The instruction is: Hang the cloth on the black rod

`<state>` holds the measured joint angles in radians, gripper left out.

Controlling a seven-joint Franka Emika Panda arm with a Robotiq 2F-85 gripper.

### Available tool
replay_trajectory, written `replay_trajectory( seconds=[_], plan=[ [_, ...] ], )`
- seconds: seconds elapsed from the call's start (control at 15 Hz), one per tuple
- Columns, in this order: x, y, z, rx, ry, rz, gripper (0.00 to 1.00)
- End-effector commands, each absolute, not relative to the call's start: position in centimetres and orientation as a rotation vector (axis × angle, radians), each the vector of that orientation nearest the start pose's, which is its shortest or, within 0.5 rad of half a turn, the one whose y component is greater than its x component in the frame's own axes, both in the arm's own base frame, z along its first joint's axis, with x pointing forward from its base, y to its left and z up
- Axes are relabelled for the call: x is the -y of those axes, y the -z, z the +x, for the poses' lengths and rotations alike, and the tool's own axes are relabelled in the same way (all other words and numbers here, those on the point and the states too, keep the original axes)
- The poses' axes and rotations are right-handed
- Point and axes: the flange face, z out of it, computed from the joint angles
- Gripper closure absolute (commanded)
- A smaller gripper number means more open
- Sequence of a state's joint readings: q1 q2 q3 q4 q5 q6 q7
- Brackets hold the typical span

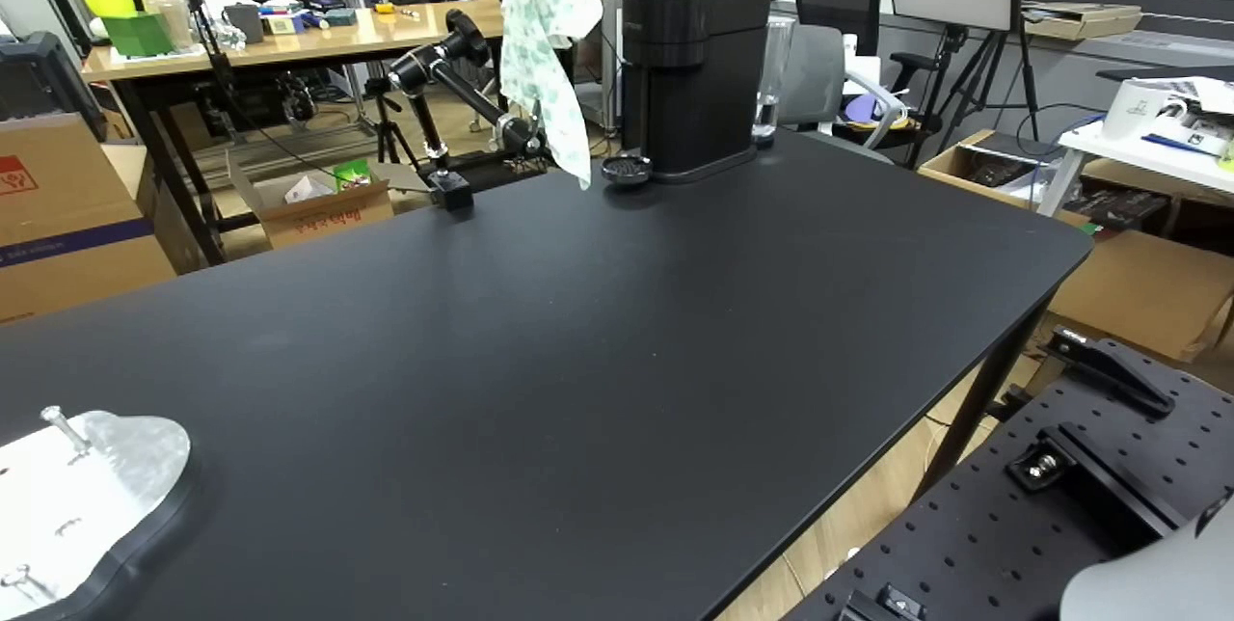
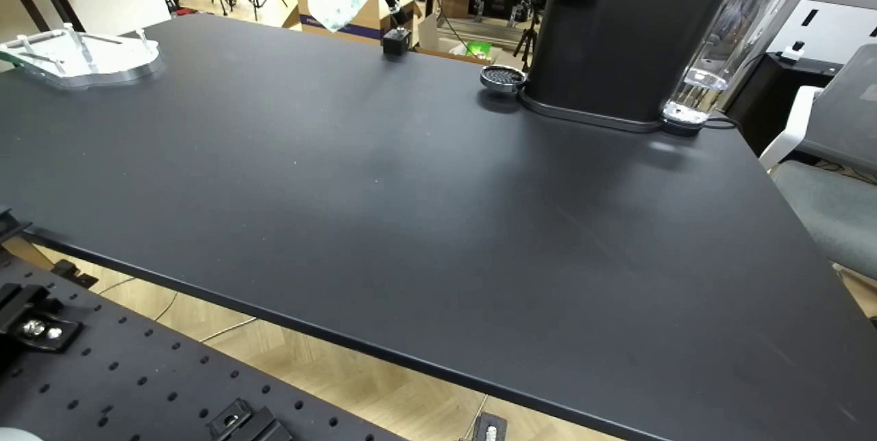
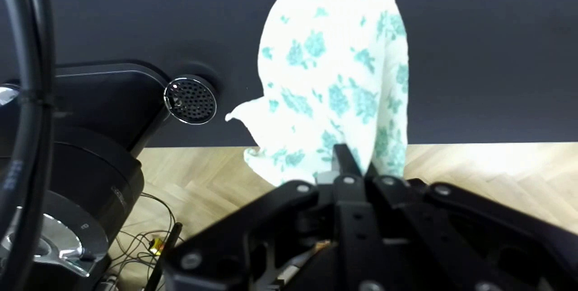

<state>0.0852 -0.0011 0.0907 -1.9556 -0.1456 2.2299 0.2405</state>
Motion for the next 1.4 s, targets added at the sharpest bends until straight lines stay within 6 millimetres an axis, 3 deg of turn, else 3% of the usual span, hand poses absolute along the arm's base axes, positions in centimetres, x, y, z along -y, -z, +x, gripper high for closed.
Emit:
replay_trajectory(
  seconds=[0.0,0.47,0.8,1.0,1.33],
  plan=[
    [-11.7,-50.1,59.2,-0.001,0.426,-3.184,1.0],
    [-14.6,-43.3,59.5,0.075,0.218,-3.17,1.0],
    [-15.1,-38.9,59.7,0.074,0.095,-3.148,1.0],
    [-14.8,-37.8,59.8,0.047,0.065,-3.133,1.0],
    [-14.3,-38.4,59.9,0.016,0.088,-3.13,1.0]
  ],
)
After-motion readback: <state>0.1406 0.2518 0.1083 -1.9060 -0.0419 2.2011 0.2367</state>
